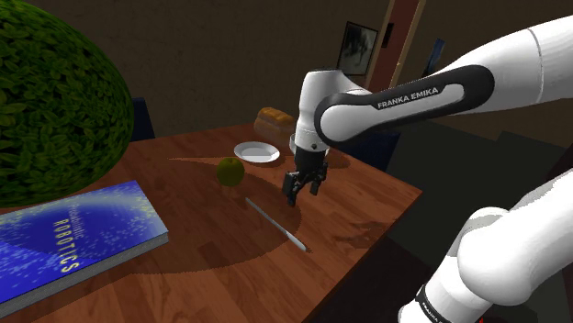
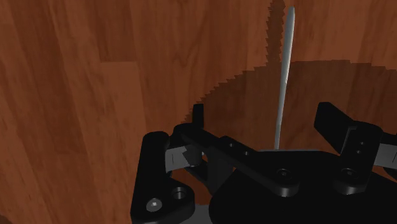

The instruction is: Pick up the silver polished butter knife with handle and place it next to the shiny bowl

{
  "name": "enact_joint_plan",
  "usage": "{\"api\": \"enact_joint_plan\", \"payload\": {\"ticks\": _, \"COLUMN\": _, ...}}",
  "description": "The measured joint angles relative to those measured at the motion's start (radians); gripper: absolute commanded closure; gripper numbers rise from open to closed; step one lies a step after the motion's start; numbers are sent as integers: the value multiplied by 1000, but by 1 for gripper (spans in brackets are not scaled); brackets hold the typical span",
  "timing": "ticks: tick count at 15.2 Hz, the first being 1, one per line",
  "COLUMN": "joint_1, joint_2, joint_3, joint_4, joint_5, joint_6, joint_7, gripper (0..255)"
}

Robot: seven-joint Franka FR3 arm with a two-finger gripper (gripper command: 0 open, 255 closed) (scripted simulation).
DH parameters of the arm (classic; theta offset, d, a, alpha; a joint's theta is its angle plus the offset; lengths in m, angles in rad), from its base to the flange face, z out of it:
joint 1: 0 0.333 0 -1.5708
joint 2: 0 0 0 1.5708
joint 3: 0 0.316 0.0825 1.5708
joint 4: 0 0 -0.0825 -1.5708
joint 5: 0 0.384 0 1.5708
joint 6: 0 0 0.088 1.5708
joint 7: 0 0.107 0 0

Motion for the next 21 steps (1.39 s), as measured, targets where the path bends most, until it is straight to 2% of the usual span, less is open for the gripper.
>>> {"api": "enact_joint_plan", "payload": {"ticks": 6, "joint_1": 18, "joint_2": 181, "joint_3": 69, "joint_4": 69, "joint_5": -35, "joint_6": 120, "joint_7": 88, "gripper": 0}}
{"api": "enact_joint_plan", "payload": {"ticks": 13, "joint_1": 19, "joint_2": 242, "joint_3": 79, "joint_4": 31, "joint_5": -52, "joint_6": 217, "joint_7": 106, "gripper": 0}}
{"api": "enact_joint_plan", "payload": {"ticks": 19, "joint_1": 20, "joint_2": 245, "joint_3": 81, "joint_4": 25, "joint_5": -52, "joint_6": 226, "joint_7": 108, "gripper": 0}}
{"api": "enact_joint_plan", "payload": {"ticks": 20, "joint_1": 20, "joint_2": 245, "joint_3": 81, "joint_4": 25, "joint_5": -52, "joint_6": 226, "joint_7": 108, "gripper": 255}}
{"api": "enact_joint_plan", "payload": {"ticks": 21, "joint_1": 20, "joint_2": 245, "joint_3": 81, "joint_4": 25, "joint_5": -52, "joint_6": 226, "joint_7": 108, "gripper": 255}}
